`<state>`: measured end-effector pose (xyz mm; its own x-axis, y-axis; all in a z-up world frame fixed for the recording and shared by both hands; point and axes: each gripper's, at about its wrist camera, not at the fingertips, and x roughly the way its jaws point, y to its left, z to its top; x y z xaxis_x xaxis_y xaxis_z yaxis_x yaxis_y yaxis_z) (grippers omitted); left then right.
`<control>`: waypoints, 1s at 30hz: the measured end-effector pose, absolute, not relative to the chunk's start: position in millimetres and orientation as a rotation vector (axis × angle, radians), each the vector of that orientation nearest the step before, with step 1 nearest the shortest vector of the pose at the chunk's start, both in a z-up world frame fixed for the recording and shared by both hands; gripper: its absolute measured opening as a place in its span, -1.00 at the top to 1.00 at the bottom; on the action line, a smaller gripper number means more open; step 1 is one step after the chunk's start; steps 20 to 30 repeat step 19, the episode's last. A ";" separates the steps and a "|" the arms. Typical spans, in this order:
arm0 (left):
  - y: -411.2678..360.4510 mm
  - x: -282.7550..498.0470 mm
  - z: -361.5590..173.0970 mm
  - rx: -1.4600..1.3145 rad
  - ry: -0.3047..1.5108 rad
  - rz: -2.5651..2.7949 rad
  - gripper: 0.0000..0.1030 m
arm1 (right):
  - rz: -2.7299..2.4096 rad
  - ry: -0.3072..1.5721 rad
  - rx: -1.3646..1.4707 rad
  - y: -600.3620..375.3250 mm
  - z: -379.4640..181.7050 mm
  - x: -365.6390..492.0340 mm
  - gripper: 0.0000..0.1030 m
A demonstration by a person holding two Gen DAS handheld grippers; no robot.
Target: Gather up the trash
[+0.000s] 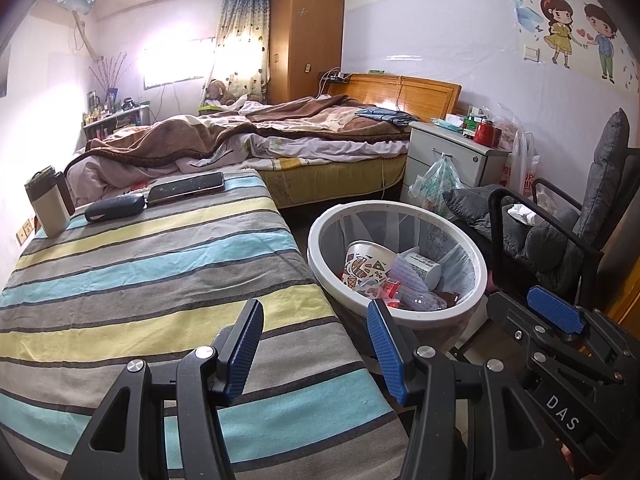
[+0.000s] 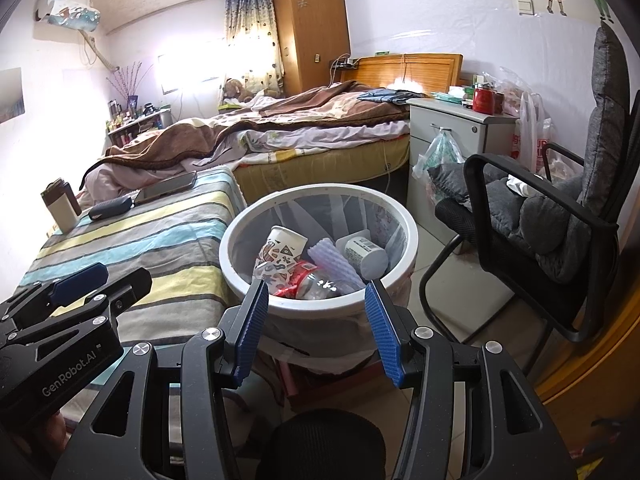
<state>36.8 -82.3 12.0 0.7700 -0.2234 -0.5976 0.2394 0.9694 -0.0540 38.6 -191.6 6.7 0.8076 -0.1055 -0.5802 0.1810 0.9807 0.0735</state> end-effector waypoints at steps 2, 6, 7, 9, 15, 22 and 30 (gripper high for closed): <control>-81.9 36.7 11.2 0.023 0.648 -0.252 -0.04 | -0.154 0.611 0.126 -192.2 7.1 38.2 -0.02; -82.5 34.9 11.8 0.022 0.644 -0.253 -0.04 | -0.154 0.612 0.126 -191.5 6.7 38.6 -0.02; -82.8 34.5 11.8 0.024 0.644 -0.252 -0.05 | -0.154 0.612 0.127 -192.8 6.9 38.5 -0.02; -82.9 34.7 11.7 0.025 0.647 -0.253 -0.05 | -0.154 0.612 0.127 -192.9 7.0 38.5 -0.02; -81.9 34.1 12.7 0.027 0.650 -0.240 -0.05 | -0.153 0.612 0.127 -191.4 7.0 38.7 -0.02; -82.0 33.5 13.0 0.027 0.652 -0.238 -0.05 | -0.154 0.613 0.127 -191.7 7.0 38.7 -0.02; -82.0 33.5 13.0 0.027 0.652 -0.238 -0.05 | -0.154 0.613 0.127 -191.7 7.0 38.7 -0.02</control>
